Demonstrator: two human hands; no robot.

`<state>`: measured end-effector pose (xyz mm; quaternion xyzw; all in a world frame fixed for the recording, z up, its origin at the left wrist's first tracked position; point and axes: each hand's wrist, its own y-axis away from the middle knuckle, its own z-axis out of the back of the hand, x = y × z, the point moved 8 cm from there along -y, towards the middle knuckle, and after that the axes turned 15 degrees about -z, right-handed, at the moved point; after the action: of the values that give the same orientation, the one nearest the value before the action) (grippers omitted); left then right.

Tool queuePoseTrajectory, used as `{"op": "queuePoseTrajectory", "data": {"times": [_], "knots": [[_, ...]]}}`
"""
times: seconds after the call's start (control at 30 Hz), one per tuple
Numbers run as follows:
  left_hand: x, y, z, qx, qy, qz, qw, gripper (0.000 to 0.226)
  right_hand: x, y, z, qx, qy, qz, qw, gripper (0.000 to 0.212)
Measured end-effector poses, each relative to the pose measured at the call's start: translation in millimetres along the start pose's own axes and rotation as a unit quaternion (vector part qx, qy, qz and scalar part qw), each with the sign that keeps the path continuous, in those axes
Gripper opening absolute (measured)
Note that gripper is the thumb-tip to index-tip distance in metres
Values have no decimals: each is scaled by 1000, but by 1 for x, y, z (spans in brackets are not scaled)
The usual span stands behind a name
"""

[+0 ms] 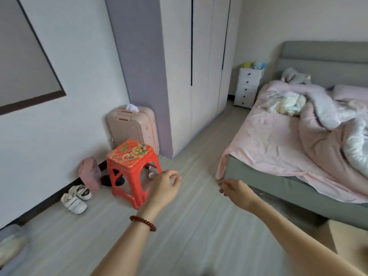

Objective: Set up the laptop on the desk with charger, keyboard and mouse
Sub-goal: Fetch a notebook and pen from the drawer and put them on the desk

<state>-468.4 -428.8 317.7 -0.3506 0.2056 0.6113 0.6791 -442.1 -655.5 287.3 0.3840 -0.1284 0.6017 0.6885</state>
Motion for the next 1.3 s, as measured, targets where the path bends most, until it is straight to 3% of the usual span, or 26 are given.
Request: {"op": "queuePoseTrajectory", "data": {"times": [0.17,0.37,0.57,0.77,0.97,1.3], "knots": [[1,-177,-73,33,2,-28,999,23,-3,-158,76,-28,-48,-23,998,27],[1,-352,-95,34,-6,-21,999,23,44,-328,153,-41,-81,-22,996,28],[50,-507,-100,22,-15,6,1000,25,91,-489,178,-10,-74,-15,997,28],[106,-693,-135,15,14,-21,1000,26,116,-674,220,-42,-85,-40,995,30],[124,-905,-173,57,18,-63,996,26,169,-844,300,-80,-93,-68,990,29],[109,-1184,-346,178,65,-121,974,26,138,-1083,430,-134,-136,-131,973,30]]}}
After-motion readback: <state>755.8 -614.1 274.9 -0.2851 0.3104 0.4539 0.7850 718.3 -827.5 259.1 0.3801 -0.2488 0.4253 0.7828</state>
